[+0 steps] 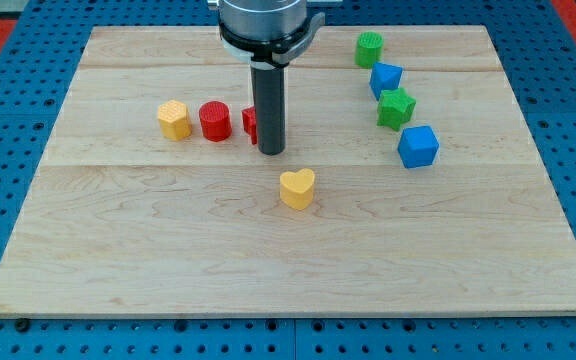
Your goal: Push the yellow heart below the yellow hexagon
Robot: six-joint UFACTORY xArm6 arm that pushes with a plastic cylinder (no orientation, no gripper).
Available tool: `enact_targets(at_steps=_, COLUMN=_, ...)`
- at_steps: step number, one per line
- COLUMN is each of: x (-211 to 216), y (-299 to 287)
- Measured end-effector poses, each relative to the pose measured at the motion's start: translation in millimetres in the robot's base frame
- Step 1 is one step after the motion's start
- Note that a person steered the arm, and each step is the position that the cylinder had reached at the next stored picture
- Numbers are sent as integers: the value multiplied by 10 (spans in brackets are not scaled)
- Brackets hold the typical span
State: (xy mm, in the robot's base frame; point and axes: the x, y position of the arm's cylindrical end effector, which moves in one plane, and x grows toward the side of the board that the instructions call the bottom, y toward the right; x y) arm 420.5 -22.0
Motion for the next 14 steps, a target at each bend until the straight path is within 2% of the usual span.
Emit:
enact_targets(at_steps=1, x=-24, y=-17)
enact_targets(at_steps=2, x=19, y=467)
enact_targets(at_steps=4, x=543, y=1318)
enact_targets(at_steps=5, x=721, y=1065)
enact_targets(at_steps=6, x=717, y=607)
enact_targets(at_steps=7, x=717, y=412)
enact_targets(at_steps=10, x=449, y=-888)
enact_targets(at_steps=14, x=198, y=-768)
